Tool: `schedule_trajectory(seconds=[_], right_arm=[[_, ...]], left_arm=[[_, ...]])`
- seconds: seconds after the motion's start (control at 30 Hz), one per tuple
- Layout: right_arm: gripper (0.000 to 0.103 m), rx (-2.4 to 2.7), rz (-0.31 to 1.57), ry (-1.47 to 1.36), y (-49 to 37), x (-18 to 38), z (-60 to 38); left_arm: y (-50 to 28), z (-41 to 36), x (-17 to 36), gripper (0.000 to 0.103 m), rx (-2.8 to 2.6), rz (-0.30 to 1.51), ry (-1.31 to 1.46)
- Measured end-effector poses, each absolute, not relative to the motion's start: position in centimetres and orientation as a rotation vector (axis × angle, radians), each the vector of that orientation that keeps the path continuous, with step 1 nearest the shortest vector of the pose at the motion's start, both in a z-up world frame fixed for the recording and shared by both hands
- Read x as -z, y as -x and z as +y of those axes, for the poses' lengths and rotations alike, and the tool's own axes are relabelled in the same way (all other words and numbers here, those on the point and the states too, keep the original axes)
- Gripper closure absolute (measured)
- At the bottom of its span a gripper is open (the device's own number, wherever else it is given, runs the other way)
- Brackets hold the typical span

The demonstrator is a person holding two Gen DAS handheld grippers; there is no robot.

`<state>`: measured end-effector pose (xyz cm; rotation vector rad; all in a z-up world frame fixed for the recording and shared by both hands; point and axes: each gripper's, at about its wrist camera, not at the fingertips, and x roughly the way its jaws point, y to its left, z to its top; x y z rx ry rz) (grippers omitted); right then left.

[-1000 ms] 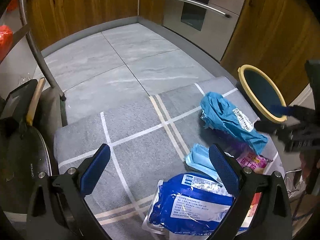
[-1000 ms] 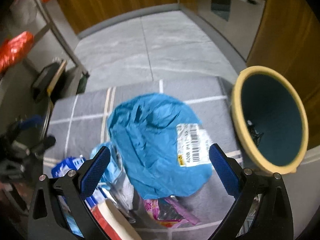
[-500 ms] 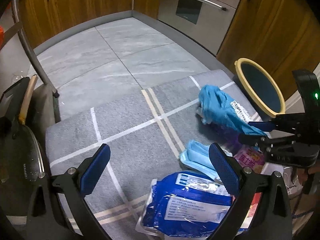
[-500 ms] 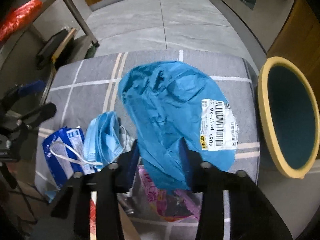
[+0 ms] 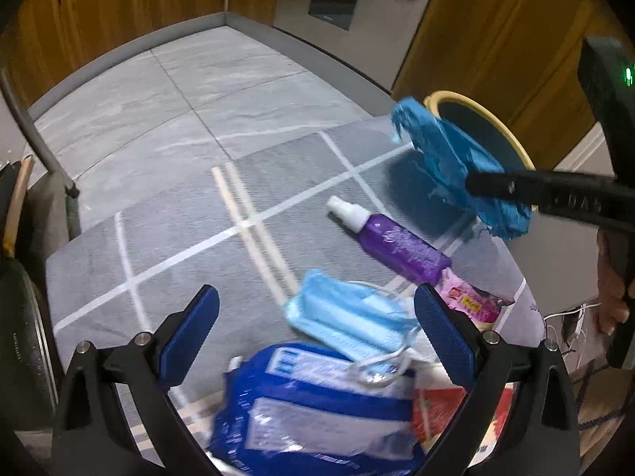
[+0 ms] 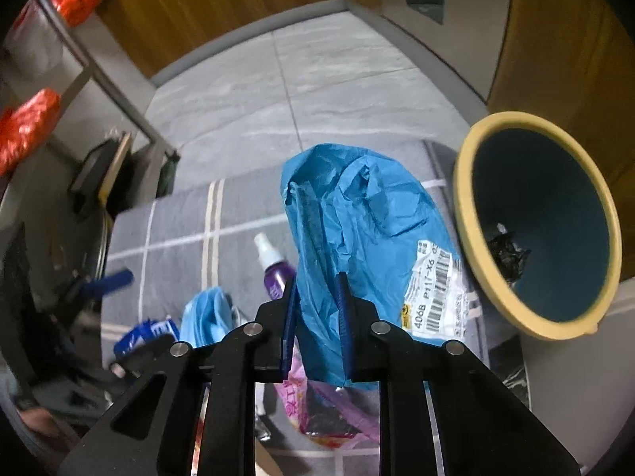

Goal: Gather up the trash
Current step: 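Grasp the blue barcode bag with the right tool while the left tool grasps a blue mask, then lift the blue bag and mask and carry both over the teal bin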

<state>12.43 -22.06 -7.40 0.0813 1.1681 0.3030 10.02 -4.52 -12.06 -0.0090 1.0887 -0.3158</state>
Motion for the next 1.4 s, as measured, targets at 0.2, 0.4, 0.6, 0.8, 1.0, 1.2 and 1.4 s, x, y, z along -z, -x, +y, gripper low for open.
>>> schedule_trajectory(seconds=[0.2, 0.4, 0.6, 0.8, 1.0, 1.2, 1.4], right_arm=[[0.083, -0.297, 1.167, -0.093, -12.8, 7.4, -22.6], [0.083, -0.31, 1.166, -0.08, -13.0, 7.3, -22.3], [0.083, -0.32, 1.16, -0.071, -13.0, 7.2, -22.2], [0.083, -0.326, 1.145, -0.032, -12.8, 7.0, -21.9], [0.083, -0.317, 1.127, -0.009, -12.6, 6.7, -22.0], [0.083, -0.311, 1.114, -0.005, -12.7, 6.5, -22.2], [0.083, -0.312, 1.117, 0.009, -12.8, 6.7, -22.0]], left_arm=[[-10.3, -6.8, 14.1, 0.016, 0.345, 1.151, -0.049], [-11.1, -6.4, 16.7, 0.017, 0.32, 1.227, -0.004], [-11.4, -6.7, 18.0, 0.039, 0.303, 1.261, -0.019], [-11.7, -6.8, 18.0, 0.067, 0.299, 1.245, -0.039], [-11.4, -7.0, 17.0, 0.073, 0.322, 1.208, -0.069], [-11.1, -6.8, 15.3, 0.074, 0.316, 1.126, -0.097], [-10.5, -7.4, 15.0, 0.075, 0.333, 1.078, -0.147]])
